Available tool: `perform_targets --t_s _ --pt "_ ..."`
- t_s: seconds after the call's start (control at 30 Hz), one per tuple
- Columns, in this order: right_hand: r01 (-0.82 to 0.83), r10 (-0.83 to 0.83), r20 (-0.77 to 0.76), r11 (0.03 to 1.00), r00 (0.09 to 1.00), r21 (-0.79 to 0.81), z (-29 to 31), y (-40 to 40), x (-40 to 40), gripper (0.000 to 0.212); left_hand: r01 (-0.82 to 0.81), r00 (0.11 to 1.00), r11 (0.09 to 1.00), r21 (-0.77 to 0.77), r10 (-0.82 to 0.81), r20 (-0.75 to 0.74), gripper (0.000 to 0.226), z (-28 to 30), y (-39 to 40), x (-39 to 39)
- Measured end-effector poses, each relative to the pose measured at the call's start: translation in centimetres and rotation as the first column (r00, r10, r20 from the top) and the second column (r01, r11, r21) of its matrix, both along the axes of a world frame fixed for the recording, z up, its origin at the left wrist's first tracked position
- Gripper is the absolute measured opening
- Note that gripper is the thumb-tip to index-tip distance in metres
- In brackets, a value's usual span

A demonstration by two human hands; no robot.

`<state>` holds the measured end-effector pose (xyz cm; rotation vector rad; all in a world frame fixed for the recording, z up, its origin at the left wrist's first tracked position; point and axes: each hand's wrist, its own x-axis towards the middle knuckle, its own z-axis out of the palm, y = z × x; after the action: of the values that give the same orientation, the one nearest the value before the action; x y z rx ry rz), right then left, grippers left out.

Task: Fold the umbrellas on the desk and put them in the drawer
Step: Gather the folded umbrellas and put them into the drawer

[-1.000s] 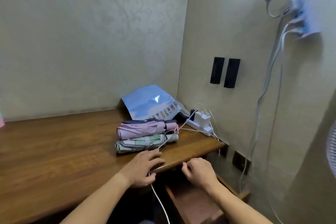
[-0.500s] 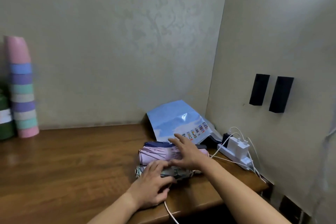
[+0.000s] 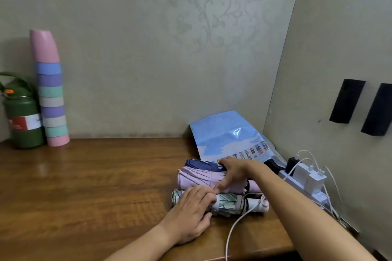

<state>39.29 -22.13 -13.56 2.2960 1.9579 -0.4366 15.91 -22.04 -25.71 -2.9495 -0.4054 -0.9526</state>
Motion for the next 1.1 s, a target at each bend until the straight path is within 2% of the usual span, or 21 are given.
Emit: perform_targets --t_s 0.23,0.37,0.5,0.63,0.73,0.8,0.9,0.93,1.0,1.03,1.1 --pt "0.038 -0.041 0.078 0.999 0.996 0.033 -0.9 -0.6 -2.2 0.079 -0.016 1.000 1.000 0.013 0.016 -0.004 0.035 0.1 -0.6 -0.1" --pt "0.003 -0.013 0.046 0.981 0.999 0.193 -1.2 -1.7 -3.0 0.080 -0.029 0.999 0.999 -0.026 0.028 -0.041 0.041 0.1 -0.7 -0.4" --pt "-0.051 0.000 0.159 0.948 0.987 0.314 -1.2 -2.5 -3.4 0.079 -0.038 0.997 0.998 -0.050 0.035 -0.067 0.045 0.3 -0.9 -0.7" --pt "-0.057 -0.081 0.282 0.891 0.956 0.450 -0.9 -2.9 -4.4 0.081 -0.071 0.991 0.995 -0.069 0.063 -0.118 0.046 0.0 -0.8 -0.6" --pt "0.003 -0.179 0.244 0.812 0.953 0.584 0.0 -3.6 -5.4 0.083 -0.106 0.984 0.994 -0.038 0.100 -0.149 0.047 0.2 -0.9 -0.6" --pt "0.047 -0.218 0.190 0.766 0.957 0.641 0.8 -4.2 -6.0 0.082 -0.190 0.965 0.981 -0.033 0.180 -0.192 0.063 1.3 -2.5 0.0" --pt "0.066 -0.250 0.188 0.748 0.950 0.660 1.7 -5.5 -6.6 0.078 -0.363 0.906 0.930 -0.058 0.338 -0.253 0.107 2.2 -6.2 1.7" --pt "0.066 -0.259 0.201 0.751 0.945 0.657 1.8 -6.1 -6.7 0.078 -0.367 0.907 0.929 -0.050 0.345 -0.242 0.109 2.0 -7.3 2.2" --pt "0.065 -0.274 0.223 0.754 0.936 0.653 1.9 -7.3 -6.9 0.078 -0.255 0.941 0.967 0.028 0.255 -0.222 0.091 1.2 -9.2 2.5" --pt "0.068 -0.281 0.226 0.754 0.933 0.654 2.0 -8.0 -7.0 0.078 -0.159 0.948 0.987 0.028 0.160 -0.276 0.084 0.7 -9.9 2.4" --pt "0.091 -0.291 0.210 0.757 0.933 0.647 2.4 -9.5 -7.1 0.081 -0.080 0.859 0.995 -0.057 0.039 -0.510 0.086 0.5 -10.7 1.4"
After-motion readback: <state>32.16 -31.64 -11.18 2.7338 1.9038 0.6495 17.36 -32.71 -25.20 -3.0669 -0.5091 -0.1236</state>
